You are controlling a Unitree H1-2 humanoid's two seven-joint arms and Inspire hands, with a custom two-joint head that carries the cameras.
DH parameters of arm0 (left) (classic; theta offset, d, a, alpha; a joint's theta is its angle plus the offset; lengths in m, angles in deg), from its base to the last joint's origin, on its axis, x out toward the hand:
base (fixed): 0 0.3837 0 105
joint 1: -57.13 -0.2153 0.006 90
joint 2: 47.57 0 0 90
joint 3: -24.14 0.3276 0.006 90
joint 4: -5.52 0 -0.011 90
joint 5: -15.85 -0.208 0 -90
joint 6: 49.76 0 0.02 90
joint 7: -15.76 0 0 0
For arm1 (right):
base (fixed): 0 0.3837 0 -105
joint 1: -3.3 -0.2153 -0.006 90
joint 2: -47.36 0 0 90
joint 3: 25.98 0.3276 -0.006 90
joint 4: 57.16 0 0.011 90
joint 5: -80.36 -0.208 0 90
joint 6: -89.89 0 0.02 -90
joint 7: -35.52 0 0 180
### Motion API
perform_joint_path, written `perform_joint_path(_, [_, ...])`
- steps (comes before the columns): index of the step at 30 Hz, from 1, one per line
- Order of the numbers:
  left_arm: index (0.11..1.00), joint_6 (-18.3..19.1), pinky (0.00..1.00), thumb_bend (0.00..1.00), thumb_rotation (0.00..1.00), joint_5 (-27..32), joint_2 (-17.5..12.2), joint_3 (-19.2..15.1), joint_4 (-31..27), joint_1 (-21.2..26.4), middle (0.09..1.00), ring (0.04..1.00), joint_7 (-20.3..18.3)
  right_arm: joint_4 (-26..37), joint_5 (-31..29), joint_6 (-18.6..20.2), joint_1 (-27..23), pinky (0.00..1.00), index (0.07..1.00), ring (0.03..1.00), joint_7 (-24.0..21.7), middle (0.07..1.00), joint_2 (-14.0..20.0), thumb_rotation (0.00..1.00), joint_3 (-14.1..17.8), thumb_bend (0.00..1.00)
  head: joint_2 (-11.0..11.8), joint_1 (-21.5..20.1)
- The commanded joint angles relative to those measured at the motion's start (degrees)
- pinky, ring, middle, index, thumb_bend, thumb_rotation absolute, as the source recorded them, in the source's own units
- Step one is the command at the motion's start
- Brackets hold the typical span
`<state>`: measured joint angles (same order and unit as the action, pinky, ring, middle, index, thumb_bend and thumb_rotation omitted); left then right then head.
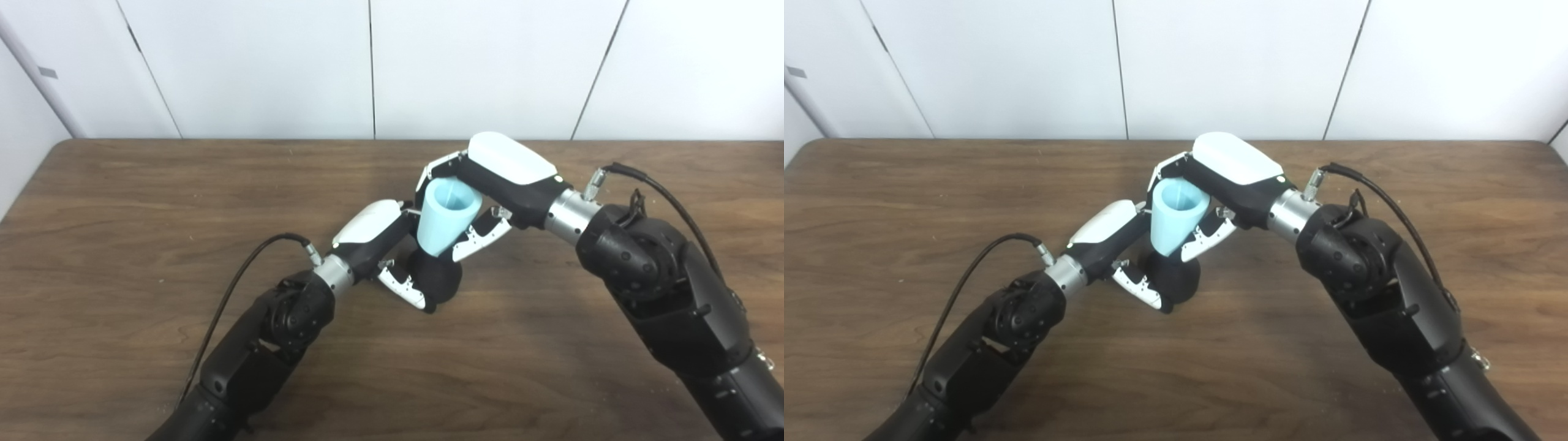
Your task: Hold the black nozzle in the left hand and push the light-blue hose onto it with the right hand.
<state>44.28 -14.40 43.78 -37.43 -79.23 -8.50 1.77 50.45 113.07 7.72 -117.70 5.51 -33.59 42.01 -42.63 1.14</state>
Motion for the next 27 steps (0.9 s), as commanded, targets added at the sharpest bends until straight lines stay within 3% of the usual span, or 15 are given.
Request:
perform_joint_path(1, [0.502, 2.72, 1.00, 0.53, 0.00, -0.68, 0.25, 1.97, 3.47, -2.22, 0.453, 0.615, -4.25, 1.16, 2.12, -1.99, -1.84, 0.69, 0.928, 0.905, -0.76, 0.983, 1.78, 0.20, 0.16, 0.98, 0.09, 0.23])
perform_joint_path(5, [0.502, 2.60, 1.00, 0.53, 0.00, -0.72, 0.66, 2.06, 3.89, -2.18, 0.453, 0.616, -4.15, 1.47, 5.47, -2.39, -1.69, 0.83, 0.993, 0.989, 0.21, 1.000, 1.86, 0.26, 0.91, 1.00, 0.20, 0.24])
perform_joint_path(10, [0.502, 2.23, 1.00, 0.53, 0.00, -0.78, 0.59, 2.03, 4.14, -2.32, 0.453, 0.616, -3.95, 2.50, 7.91, -1.35, -1.09, 0.90, 1.000, 1.000, -0.19, 1.000, 1.47, 0.27, 1.83, 1.00, 0.37, 0.15])
perform_joint_path(16, [0.500, 2.35, 1.00, 0.53, 0.00, -0.95, 0.54, 2.02, 4.00, -2.58, 0.456, 0.616, -3.77, 3.24, 8.56, -1.41, -0.84, 0.91, 1.000, 1.000, -1.06, 1.000, 1.05, 0.28, 2.83, 1.00, 0.60, 0.21])
perform_joint_path(27, [0.499, 2.31, 1.00, 0.53, 0.00, -1.15, 0.60, 2.13, 4.16, -2.53, 0.460, 0.615, -3.59, 5.24, 2.07, -5.53, 1.01, 0.91, 1.000, 1.000, 0.98, 1.000, 1.80, 0.29, 7.89, 1.00, 1.08, 0.01])
